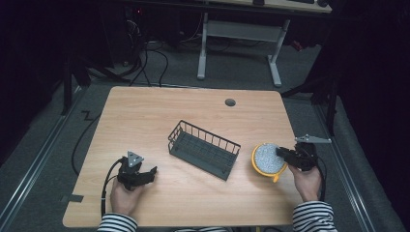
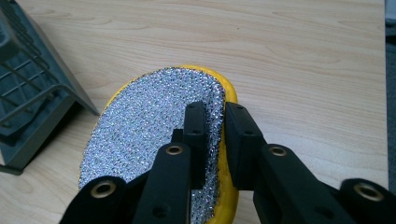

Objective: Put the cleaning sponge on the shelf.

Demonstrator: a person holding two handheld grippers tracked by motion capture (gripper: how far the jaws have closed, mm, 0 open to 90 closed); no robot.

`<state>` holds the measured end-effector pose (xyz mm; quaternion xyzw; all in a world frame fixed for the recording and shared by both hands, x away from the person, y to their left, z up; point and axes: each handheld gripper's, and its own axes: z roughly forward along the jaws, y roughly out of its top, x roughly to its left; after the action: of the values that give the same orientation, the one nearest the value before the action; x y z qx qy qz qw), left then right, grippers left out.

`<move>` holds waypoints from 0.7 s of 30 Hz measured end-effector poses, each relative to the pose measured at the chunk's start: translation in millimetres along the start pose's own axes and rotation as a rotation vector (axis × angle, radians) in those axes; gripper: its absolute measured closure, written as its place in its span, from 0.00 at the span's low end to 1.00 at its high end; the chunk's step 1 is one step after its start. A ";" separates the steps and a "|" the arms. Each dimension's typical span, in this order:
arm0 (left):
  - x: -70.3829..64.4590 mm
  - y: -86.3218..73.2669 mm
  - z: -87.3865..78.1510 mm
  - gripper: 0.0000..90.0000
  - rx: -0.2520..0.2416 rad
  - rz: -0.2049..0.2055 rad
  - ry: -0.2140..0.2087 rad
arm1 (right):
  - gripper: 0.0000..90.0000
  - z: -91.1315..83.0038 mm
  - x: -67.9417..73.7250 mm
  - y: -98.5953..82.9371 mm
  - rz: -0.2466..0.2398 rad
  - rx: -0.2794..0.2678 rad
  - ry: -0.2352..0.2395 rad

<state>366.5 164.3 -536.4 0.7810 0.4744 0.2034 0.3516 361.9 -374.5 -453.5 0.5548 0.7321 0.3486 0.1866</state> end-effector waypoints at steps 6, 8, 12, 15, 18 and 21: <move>0.1 0.0 0.0 0.30 0.000 -0.001 -0.001 | 0.89 -7.2 5.2 6.9 -0.017 -0.021 0.021; 0.1 0.0 0.0 0.30 0.000 0.000 -0.001 | 0.89 -10.6 7.5 11.0 -0.031 -0.025 0.024; 0.2 0.0 0.0 0.30 0.000 -0.001 -0.001 | 0.89 -17.7 12.7 19.9 -0.049 -0.045 0.035; 0.3 0.0 -0.1 0.31 0.000 -0.001 -0.003 | 0.89 -21.0 15.9 24.5 -0.059 -0.058 0.041; 0.2 0.0 0.0 0.31 0.000 -0.001 -0.002 | 0.88 -25.1 23.1 34.2 -0.078 -0.078 0.075; 0.2 0.0 0.0 0.31 -0.001 -0.001 -0.001 | 0.88 -26.9 29.8 42.2 -0.089 -0.095 0.101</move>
<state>366.6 164.4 -536.4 0.7807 0.4747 0.2028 0.3523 363.6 -348.7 -401.4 0.4940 0.7472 0.4015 0.1909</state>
